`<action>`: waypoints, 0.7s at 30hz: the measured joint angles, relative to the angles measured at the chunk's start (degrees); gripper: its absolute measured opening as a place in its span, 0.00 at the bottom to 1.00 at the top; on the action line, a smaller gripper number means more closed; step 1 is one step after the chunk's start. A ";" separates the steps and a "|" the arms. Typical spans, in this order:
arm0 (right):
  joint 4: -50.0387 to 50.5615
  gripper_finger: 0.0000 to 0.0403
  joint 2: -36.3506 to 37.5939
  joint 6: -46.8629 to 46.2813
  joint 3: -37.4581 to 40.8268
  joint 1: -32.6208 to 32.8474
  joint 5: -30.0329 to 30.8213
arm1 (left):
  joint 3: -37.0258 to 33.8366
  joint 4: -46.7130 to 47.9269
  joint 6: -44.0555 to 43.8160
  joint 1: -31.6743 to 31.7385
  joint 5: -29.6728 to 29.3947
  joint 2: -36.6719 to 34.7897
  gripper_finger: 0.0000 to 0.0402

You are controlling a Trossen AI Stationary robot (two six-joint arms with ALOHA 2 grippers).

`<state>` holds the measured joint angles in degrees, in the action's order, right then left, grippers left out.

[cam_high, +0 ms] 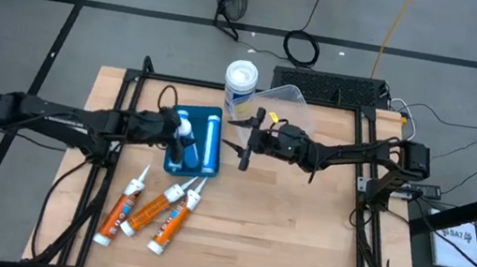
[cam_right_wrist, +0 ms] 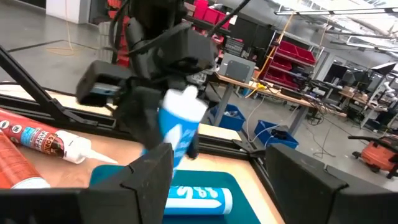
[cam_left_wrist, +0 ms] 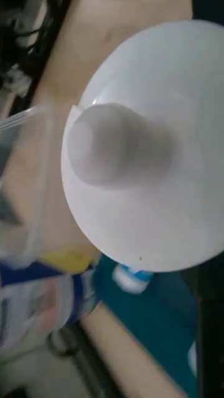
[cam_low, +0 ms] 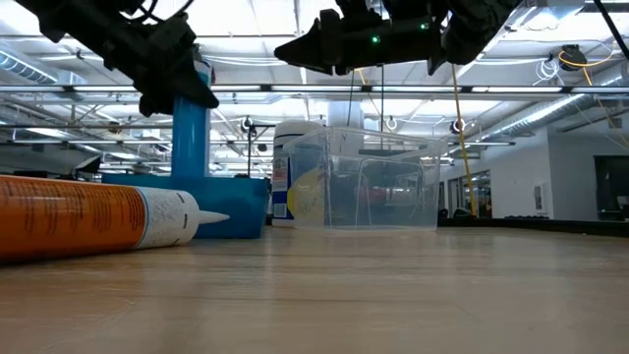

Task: Pick & place silicon tubes, Sealant and Lysol wipes
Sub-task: Put the blue caulk tube into the blue bin

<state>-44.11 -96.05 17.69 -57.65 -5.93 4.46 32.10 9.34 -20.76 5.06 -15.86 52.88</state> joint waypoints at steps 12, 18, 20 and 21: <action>0.15 0.59 -0.01 -0.02 0.00 -0.07 -0.02 | 0.26 0.24 -3.14 0.02 5.11 4.71 0.53; 0.96 0.59 -0.02 -0.04 0.00 -0.07 -0.02 | -0.22 1.23 -2.04 0.00 5.57 4.89 0.76; 1.18 0.59 -0.04 -0.04 0.00 -0.07 -0.02 | -0.16 0.45 -1.95 -0.02 5.60 4.85 0.90; 1.20 0.59 -0.04 -0.04 0.00 -0.07 -0.02 | 0.02 0.26 -1.83 0.02 5.46 4.75 0.94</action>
<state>-42.92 -96.09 17.65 -57.65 -6.00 4.45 32.11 9.60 -22.60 5.08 -10.40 57.63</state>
